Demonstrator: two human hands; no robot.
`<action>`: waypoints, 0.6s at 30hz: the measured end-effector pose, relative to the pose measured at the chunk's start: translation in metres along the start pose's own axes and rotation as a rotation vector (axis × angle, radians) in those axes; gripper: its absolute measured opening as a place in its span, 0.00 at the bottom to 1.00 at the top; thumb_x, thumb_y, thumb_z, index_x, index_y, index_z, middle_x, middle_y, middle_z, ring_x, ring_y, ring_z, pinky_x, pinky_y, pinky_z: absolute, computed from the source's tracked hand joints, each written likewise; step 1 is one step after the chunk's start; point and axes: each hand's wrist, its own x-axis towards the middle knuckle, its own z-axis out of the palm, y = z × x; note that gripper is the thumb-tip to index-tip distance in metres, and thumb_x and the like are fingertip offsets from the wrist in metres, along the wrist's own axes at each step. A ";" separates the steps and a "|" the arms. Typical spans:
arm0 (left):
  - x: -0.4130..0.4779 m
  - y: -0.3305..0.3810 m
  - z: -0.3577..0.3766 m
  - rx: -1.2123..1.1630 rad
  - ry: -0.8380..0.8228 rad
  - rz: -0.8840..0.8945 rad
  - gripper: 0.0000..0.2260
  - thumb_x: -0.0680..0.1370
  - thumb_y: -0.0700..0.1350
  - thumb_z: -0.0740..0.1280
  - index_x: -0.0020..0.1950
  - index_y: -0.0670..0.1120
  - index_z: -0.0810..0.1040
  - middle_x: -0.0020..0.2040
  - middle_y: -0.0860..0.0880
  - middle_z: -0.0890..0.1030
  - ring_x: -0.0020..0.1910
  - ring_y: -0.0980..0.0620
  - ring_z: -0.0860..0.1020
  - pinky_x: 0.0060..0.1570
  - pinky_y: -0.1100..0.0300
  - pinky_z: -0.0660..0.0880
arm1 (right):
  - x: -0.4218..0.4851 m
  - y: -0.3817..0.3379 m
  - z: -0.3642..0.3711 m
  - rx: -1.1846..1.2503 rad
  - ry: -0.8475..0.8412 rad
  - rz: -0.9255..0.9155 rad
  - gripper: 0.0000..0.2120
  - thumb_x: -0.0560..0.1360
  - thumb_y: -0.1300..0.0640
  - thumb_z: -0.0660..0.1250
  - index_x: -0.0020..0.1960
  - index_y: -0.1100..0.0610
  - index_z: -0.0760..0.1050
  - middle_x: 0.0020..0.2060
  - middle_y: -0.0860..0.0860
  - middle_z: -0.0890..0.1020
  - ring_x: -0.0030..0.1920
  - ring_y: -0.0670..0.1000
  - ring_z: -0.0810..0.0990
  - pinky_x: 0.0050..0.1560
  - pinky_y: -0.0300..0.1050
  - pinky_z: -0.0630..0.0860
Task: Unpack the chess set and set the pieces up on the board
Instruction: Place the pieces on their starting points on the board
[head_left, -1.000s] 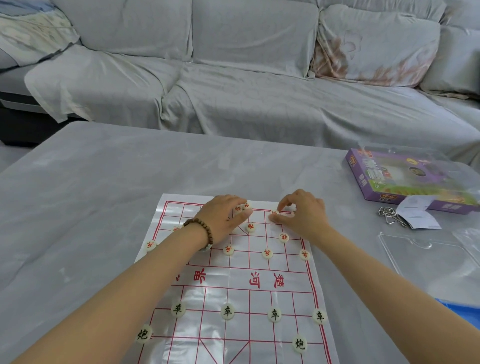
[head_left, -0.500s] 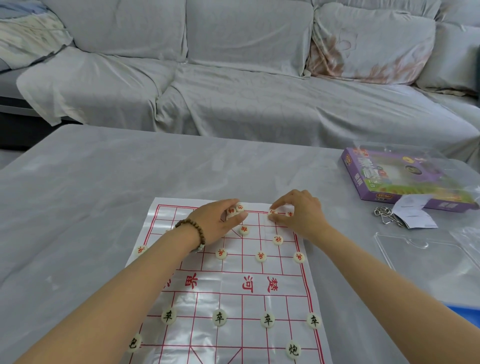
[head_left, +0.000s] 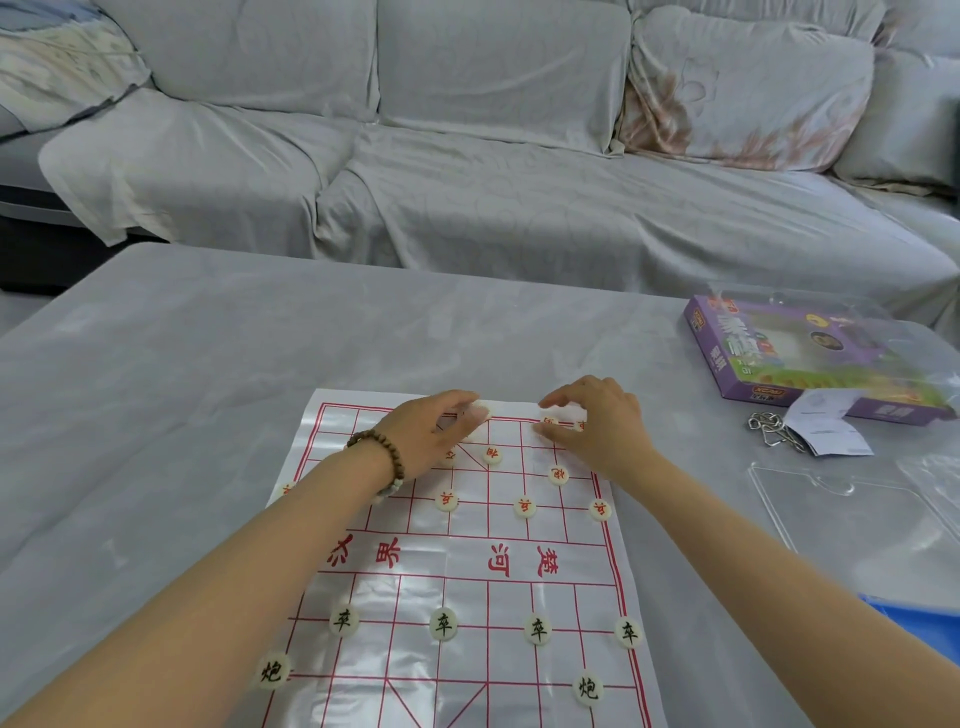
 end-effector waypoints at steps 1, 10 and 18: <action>-0.002 -0.002 -0.002 -0.008 0.021 0.007 0.24 0.79 0.59 0.51 0.72 0.51 0.64 0.67 0.51 0.71 0.65 0.53 0.70 0.61 0.59 0.67 | -0.003 -0.008 0.000 0.021 0.008 -0.027 0.13 0.72 0.42 0.67 0.55 0.44 0.77 0.56 0.44 0.76 0.58 0.46 0.69 0.54 0.40 0.58; -0.021 -0.016 -0.011 0.005 0.065 0.006 0.22 0.81 0.56 0.49 0.71 0.49 0.66 0.67 0.51 0.72 0.64 0.52 0.71 0.61 0.59 0.69 | -0.015 -0.050 0.009 0.020 -0.159 -0.098 0.14 0.70 0.44 0.71 0.53 0.48 0.79 0.51 0.45 0.79 0.48 0.45 0.75 0.59 0.46 0.71; -0.006 0.007 0.004 0.276 -0.047 0.130 0.20 0.82 0.52 0.48 0.72 0.46 0.62 0.72 0.49 0.65 0.70 0.51 0.64 0.68 0.57 0.61 | 0.001 -0.026 -0.004 -0.009 -0.032 -0.033 0.10 0.73 0.48 0.68 0.54 0.47 0.80 0.50 0.44 0.81 0.47 0.43 0.74 0.58 0.47 0.72</action>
